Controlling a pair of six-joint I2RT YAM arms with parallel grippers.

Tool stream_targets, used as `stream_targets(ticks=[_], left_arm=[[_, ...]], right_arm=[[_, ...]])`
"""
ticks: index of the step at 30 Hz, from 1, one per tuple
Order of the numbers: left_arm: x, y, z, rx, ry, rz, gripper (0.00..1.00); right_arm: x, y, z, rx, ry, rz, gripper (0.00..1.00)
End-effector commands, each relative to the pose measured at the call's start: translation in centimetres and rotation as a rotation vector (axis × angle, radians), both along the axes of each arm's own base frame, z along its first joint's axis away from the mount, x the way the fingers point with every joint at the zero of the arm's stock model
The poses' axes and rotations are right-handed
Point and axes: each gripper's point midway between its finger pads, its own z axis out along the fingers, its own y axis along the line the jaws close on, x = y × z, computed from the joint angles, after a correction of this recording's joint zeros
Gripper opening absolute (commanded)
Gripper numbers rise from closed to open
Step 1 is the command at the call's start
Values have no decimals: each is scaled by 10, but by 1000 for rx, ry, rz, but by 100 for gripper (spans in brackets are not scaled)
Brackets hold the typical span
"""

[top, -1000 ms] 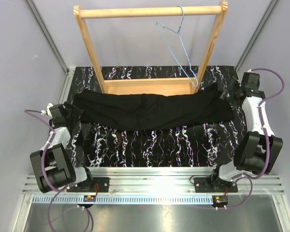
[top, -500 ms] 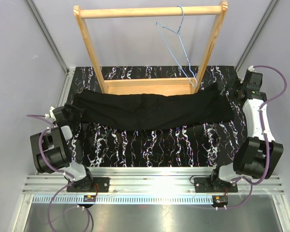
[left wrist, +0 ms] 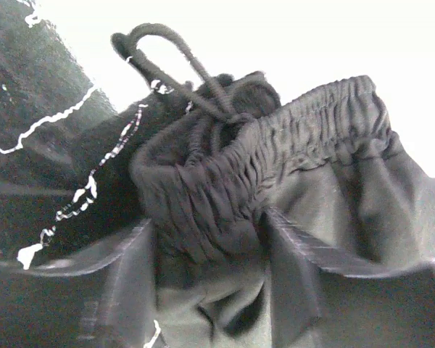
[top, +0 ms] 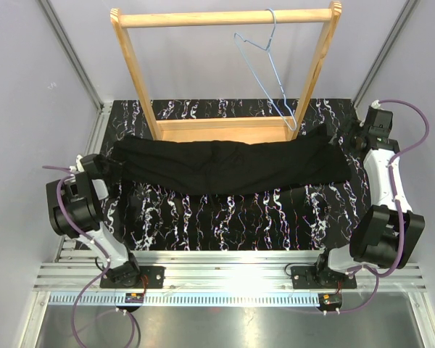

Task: Place the trousers on the hanger
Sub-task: Fold the trousers

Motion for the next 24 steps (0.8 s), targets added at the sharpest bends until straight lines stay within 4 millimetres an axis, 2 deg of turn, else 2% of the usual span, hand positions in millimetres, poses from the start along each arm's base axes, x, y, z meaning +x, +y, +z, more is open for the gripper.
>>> stream_targets(ticks=[1, 3, 5, 6, 8, 9, 10, 11, 14, 15, 17, 19, 22, 24], left_arm=[[13, 3, 5, 10, -37, -15, 39], [12, 2, 5, 8, -36, -18, 25], [8, 0, 5, 4, -30, -19, 7], [8, 1, 13, 12, -47, -14, 3], [-2, 0, 15, 7, -34, 7, 1], [-4, 1, 34, 28, -68, 15, 1], [-9, 4, 41, 45, -70, 33, 1], [-18, 3, 57, 62, -78, 45, 0], [-35, 10, 79, 112, -65, 72, 0], [-39, 10, 100, 138, -103, 74, 0], [-45, 9, 116, 153, -103, 51, 0], [-44, 5, 145, 192, -147, -6, 0], [-53, 3, 156, 240, -123, -57, 0], [-56, -1, 165, 245, -145, -65, 0]], right_arm=[[3, 5, 19, -7, -72, 25, 94], [2, 5, 16, -4, -63, 23, 94], [1, 5, 12, -7, -51, 21, 94], [1, 4, 9, -8, -44, 20, 94], [1, 2, 3, -15, -27, 16, 94], [0, 1, -1, -15, -16, 12, 94], [1, 0, -9, -13, 4, 11, 94], [1, 1, -14, -9, 19, 13, 95], [2, 5, -39, 22, 89, 37, 95], [2, 3, -45, 20, 107, 34, 95], [-1, -2, -64, 10, 167, 15, 98], [-1, -2, -81, 30, 218, 16, 100], [8, 7, -94, 89, 236, 47, 100], [13, 6, -96, 93, 241, 41, 100]])
